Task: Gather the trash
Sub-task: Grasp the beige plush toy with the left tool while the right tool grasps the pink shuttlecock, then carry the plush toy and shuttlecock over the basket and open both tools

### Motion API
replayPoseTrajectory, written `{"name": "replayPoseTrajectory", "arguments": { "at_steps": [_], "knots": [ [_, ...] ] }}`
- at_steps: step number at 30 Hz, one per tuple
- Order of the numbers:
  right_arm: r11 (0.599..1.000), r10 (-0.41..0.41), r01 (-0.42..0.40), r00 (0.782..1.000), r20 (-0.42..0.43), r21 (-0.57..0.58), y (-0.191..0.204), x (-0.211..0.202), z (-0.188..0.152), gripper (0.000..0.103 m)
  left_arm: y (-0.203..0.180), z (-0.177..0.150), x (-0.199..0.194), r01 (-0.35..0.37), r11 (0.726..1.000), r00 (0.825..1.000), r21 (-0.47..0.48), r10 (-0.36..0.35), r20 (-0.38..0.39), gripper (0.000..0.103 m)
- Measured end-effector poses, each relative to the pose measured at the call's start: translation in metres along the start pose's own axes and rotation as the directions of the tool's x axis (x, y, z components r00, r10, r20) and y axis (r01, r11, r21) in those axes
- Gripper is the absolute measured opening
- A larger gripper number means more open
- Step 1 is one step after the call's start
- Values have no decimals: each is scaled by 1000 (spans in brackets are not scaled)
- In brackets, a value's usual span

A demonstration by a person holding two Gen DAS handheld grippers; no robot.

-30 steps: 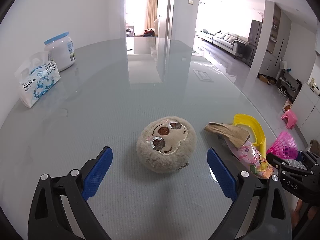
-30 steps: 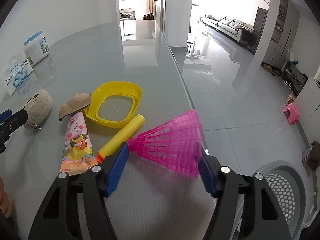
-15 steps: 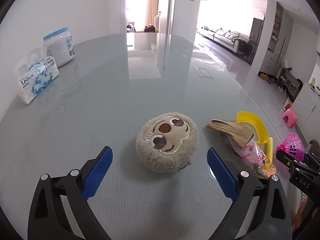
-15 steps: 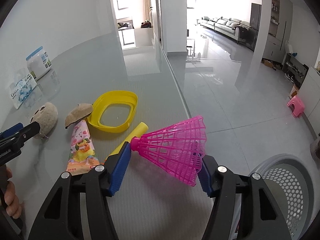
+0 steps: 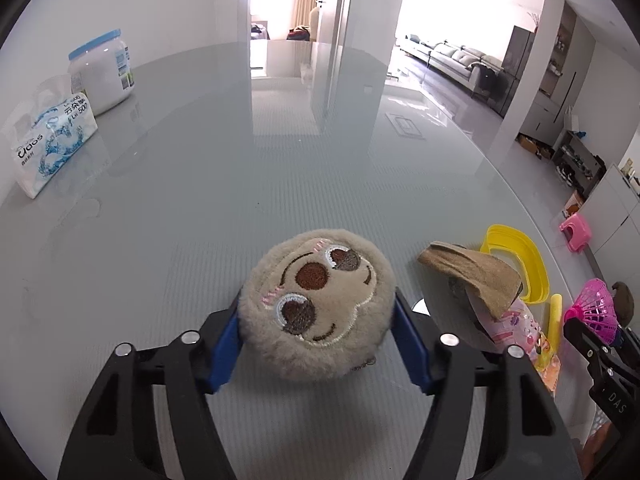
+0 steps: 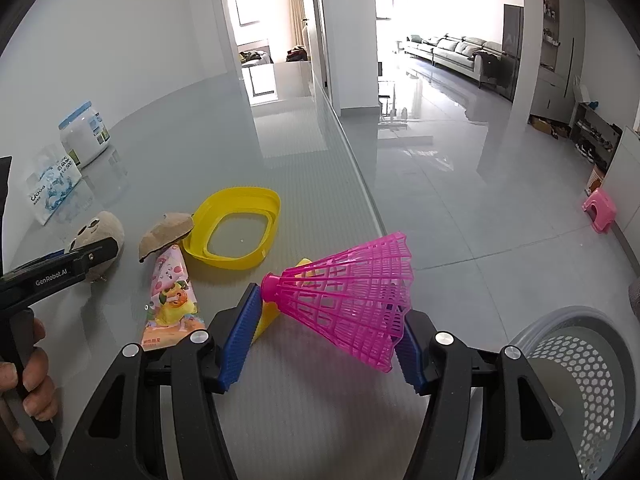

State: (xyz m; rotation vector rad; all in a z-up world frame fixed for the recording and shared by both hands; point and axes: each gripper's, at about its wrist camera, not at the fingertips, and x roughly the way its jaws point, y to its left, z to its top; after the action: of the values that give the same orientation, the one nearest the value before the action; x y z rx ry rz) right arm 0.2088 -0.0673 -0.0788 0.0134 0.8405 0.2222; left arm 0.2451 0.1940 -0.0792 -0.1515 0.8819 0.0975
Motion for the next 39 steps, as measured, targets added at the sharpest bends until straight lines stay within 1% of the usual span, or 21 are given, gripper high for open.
{"name": "replayPoseTrajectory", "arguments": {
  "at_steps": [2, 9, 16, 20, 24, 28, 33, 37, 39],
  "knots": [
    [1000, 0, 0, 1000, 8, 1, 0, -2, -1, 60, 0, -1, -4, 1, 1000, 1000, 7, -1, 15, 61],
    [1000, 9, -10, 999, 36, 23, -9, -15, -6, 59, -3, -17, -29, -30, 999, 997, 44, 27, 67, 61],
    [999, 18, -21, 998, 56, 45, -18, -46, -22, 59, -18, -41, -70, -14, 996, 992, 83, 3, 125, 61],
    [997, 20, -25, 997, 73, 69, -25, -72, -39, 59, -35, -62, -93, 26, 993, 991, 116, -41, 129, 61],
    [995, 12, -20, 996, 84, 94, -37, -100, -61, 59, -61, -83, -115, 69, 984, 987, 165, -91, 130, 61],
    [991, -13, -1, 995, 99, 133, -52, -130, -86, 59, -93, -103, -138, 127, 970, 979, 209, -157, 133, 61],
    [980, -72, 54, 994, 88, 194, -89, -162, -121, 59, -133, -122, -155, 212, 944, 964, 254, -245, 105, 61],
    [961, -139, 117, 987, 75, 250, -124, -181, -148, 59, -172, -134, -158, 257, 915, 954, 310, -292, 69, 61],
    [953, -165, 139, 983, 75, 271, -136, -187, -155, 59, -190, -139, -158, 278, 900, 949, 337, -312, 50, 61]
  ]
}}
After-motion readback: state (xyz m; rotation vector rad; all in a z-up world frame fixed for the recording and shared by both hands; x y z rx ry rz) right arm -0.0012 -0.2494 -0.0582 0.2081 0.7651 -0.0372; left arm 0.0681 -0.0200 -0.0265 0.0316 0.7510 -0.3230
